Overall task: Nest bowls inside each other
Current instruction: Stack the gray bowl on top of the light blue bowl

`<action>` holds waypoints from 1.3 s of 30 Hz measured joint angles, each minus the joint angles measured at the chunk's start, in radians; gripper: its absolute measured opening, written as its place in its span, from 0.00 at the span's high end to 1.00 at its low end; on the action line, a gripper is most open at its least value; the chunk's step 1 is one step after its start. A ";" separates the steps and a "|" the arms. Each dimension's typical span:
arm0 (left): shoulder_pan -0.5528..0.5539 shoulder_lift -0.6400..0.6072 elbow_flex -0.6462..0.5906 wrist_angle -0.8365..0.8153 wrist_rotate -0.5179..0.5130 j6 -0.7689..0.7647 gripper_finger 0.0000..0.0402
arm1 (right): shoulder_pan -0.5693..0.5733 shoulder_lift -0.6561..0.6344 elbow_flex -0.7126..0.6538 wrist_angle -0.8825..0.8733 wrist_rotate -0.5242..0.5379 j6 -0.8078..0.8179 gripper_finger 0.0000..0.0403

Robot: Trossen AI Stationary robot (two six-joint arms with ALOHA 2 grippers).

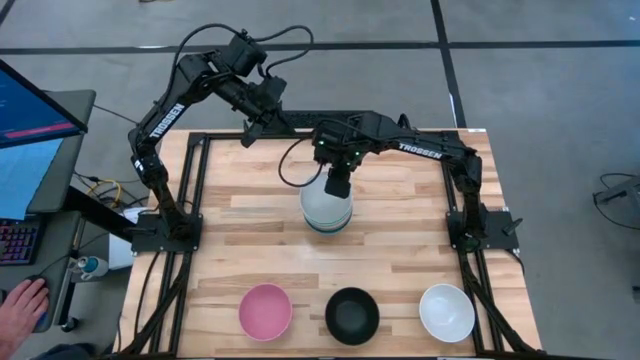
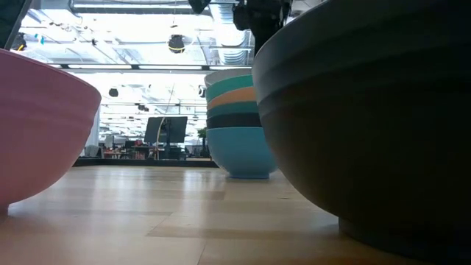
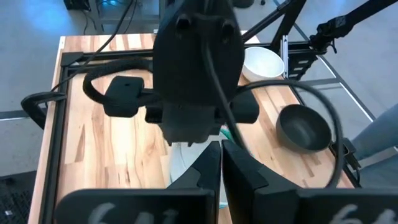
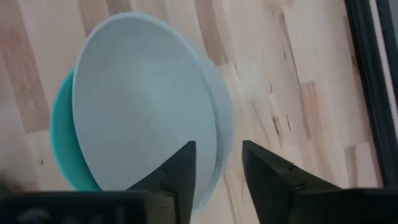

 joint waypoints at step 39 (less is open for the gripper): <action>0.000 0.000 0.000 0.006 0.001 0.011 0.99 | 0.054 0.148 -0.019 0.001 0.021 0.004 0.83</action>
